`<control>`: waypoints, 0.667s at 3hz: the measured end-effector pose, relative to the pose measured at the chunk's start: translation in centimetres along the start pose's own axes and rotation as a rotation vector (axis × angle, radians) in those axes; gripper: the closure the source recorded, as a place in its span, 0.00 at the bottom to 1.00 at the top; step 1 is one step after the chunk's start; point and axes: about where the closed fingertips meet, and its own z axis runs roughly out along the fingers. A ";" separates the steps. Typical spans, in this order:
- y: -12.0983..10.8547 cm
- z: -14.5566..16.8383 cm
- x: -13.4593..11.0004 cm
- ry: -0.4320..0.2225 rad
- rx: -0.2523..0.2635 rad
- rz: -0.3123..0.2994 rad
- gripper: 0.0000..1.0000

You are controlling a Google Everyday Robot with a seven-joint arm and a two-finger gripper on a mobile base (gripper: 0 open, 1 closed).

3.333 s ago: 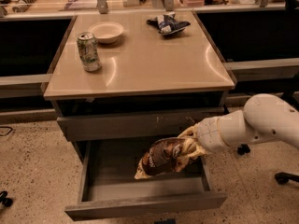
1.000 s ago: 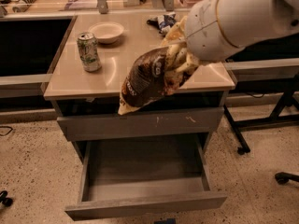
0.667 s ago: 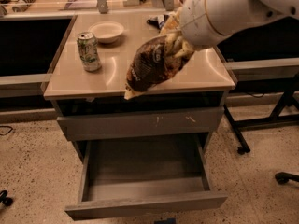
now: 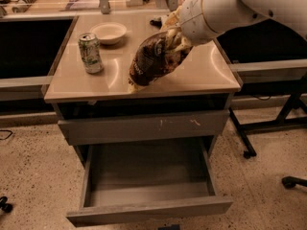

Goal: Pick brown chip bag from middle drawer and place on counter

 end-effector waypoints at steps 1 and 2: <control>0.3 0.2 0.5 0.008 0.007 -0.016 1.00; -0.2 2.2 1.9 0.006 0.031 -0.038 1.00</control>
Offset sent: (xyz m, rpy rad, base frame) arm 0.0601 -0.0029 -0.0298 0.0019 -0.0857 0.0258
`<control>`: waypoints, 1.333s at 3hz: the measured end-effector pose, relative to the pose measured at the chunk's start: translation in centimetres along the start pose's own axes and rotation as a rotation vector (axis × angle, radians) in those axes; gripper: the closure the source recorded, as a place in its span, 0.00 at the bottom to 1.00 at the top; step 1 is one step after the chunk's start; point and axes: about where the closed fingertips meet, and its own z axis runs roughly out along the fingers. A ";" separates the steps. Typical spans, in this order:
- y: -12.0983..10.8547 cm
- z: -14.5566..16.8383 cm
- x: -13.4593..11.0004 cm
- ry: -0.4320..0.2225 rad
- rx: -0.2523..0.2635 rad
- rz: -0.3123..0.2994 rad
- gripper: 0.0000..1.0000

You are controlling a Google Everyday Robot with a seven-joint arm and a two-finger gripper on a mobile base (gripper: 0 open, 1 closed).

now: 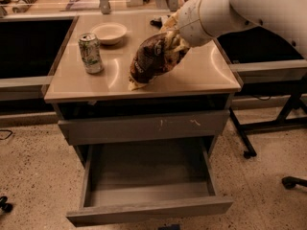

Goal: Pick brown chip bag from middle drawer and place on counter

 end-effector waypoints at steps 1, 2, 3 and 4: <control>-0.4 3.1 1.8 -0.014 0.019 -0.001 1.00; -0.2 5.4 3.3 -0.022 0.005 0.001 1.00; 0.5 6.8 4.7 -0.026 -0.039 0.009 1.00; 1.2 8.2 6.3 -0.033 -0.114 0.030 1.00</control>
Offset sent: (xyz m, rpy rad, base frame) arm 0.0944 -0.0016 -0.0622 0.0040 0.0309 0.0212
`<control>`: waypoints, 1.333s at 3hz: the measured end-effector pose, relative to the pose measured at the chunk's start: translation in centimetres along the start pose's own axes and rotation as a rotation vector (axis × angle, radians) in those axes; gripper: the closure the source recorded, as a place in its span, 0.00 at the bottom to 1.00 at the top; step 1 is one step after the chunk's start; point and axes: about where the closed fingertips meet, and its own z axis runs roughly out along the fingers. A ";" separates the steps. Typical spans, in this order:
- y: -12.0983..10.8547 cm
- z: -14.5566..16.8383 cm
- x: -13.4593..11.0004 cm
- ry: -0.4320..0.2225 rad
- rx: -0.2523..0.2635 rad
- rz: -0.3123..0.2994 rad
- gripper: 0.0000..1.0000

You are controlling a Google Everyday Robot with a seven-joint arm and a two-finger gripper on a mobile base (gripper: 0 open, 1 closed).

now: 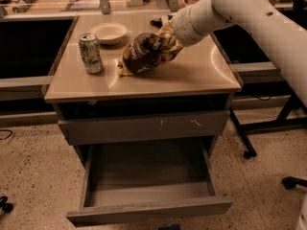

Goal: Pick brown chip bag from middle drawer and place on counter

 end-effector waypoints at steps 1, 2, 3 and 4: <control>1.3 -0.4 -0.2 -0.014 -0.066 0.000 0.82; 1.3 -0.4 -0.2 -0.014 -0.066 0.000 0.59; 1.3 -0.4 -0.2 -0.014 -0.066 0.000 0.35; 1.3 -0.4 -0.2 -0.014 -0.066 0.000 0.12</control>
Offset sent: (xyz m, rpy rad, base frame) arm -0.0100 -0.0062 -0.0058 -0.0325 0.0533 0.0166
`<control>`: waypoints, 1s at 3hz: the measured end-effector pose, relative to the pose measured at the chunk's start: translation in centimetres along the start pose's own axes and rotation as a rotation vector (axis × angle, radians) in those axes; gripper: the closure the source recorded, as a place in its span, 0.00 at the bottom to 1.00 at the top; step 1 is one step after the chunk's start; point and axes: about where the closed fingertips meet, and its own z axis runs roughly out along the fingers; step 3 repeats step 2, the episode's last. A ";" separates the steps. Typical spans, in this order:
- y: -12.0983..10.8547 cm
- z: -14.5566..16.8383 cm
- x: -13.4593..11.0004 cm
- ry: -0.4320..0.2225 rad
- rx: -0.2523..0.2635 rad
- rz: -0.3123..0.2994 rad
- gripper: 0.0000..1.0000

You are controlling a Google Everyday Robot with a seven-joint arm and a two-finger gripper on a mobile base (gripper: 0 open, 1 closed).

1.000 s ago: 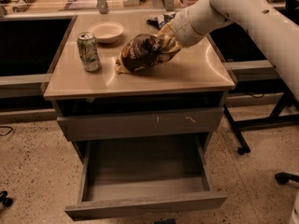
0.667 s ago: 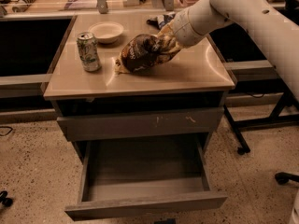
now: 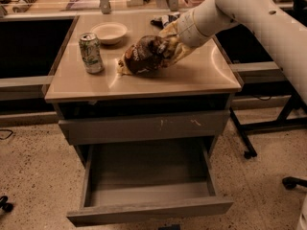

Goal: Pick brown chip bag from middle drawer and place on counter

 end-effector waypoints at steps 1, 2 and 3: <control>0.0 0.0 0.0 0.000 0.000 0.000 0.00; 0.0 0.0 0.0 0.000 0.000 0.000 0.00; 0.0 0.0 0.0 0.000 0.000 0.000 0.00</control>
Offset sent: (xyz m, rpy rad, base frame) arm 0.0000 0.0000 0.0000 0.0000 0.0001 0.0000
